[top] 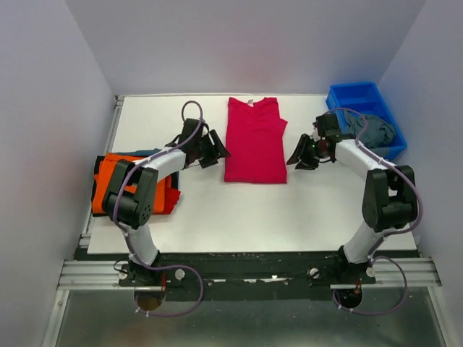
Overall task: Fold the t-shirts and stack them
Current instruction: Fold the folded rectangular tshirt in 1/3 of the way
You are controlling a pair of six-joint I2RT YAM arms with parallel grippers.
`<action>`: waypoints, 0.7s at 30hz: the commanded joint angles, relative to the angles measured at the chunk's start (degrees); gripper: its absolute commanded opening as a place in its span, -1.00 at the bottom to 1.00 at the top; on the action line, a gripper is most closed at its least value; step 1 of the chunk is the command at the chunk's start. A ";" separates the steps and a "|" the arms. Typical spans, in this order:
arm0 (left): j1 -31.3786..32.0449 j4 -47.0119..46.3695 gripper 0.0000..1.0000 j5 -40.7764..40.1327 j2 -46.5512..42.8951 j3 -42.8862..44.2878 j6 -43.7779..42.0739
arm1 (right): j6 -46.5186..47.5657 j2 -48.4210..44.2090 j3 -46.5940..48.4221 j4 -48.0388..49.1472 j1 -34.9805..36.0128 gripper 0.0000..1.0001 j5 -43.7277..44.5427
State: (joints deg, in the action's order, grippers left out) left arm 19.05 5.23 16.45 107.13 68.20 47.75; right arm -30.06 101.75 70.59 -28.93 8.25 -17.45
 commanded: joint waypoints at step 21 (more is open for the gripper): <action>6.35 -1.63 0.11 -2.21 -10.01 -14.94 -3.80 | 4.58 1.95 -7.74 8.45 4.23 -0.12 -4.25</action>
State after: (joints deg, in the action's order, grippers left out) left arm 24.91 2.98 15.14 95.92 54.70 45.32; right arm -26.26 102.26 61.47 -21.85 11.77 -20.86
